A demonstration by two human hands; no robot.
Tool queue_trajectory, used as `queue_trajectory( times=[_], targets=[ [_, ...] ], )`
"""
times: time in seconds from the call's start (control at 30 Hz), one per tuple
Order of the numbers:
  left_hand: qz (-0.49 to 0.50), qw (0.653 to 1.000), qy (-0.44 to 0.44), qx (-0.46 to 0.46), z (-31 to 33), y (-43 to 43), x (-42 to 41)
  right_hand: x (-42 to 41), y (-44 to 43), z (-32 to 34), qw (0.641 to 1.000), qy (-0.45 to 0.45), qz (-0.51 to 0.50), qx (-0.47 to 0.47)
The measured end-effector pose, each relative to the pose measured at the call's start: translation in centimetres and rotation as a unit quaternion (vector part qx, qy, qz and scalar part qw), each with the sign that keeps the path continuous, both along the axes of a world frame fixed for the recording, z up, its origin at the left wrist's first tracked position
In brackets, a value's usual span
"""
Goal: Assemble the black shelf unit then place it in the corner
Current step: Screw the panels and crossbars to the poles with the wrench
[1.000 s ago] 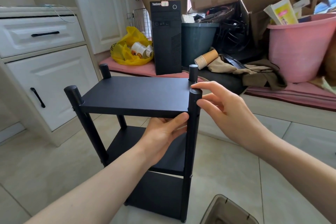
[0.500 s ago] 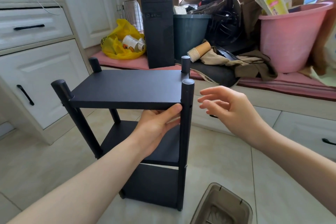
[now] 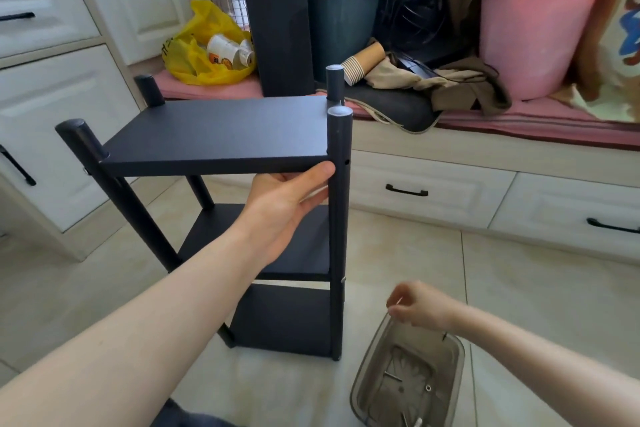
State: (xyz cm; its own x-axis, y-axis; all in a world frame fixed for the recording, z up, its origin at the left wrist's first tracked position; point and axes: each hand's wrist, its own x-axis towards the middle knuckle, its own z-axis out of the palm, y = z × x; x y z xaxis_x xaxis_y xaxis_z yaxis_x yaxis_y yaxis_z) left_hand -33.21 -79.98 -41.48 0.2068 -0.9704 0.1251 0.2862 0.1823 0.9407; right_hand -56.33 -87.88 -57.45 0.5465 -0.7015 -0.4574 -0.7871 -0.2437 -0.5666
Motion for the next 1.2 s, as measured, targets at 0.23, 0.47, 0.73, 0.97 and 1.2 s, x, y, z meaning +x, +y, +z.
queue_trajectory(
  times=[0.23,0.47,0.73,0.97,1.2],
  targets=[
    [0.008,1.000,0.000,0.010,0.3,0.1,-0.2,1.5,2.5,-8.1,0.987,0.131,-0.026,0.090],
    [-0.010,1.000,-0.012,0.001,0.0,0.5,0.1,2.6,5.4,-13.8,0.975,0.103,-0.112,0.162],
    [-0.020,0.999,-0.028,-0.002,0.0,0.9,0.1,4.5,6.9,-16.5,0.978,0.073,-0.142,0.137],
    [-0.016,0.999,-0.030,0.003,0.0,1.0,0.1,4.8,6.9,-16.8,0.982,0.069,-0.079,0.159],
    [-0.012,0.999,-0.029,0.008,0.1,1.1,-0.2,3.8,5.3,-17.0,0.973,0.008,-0.117,0.197]
  ],
)
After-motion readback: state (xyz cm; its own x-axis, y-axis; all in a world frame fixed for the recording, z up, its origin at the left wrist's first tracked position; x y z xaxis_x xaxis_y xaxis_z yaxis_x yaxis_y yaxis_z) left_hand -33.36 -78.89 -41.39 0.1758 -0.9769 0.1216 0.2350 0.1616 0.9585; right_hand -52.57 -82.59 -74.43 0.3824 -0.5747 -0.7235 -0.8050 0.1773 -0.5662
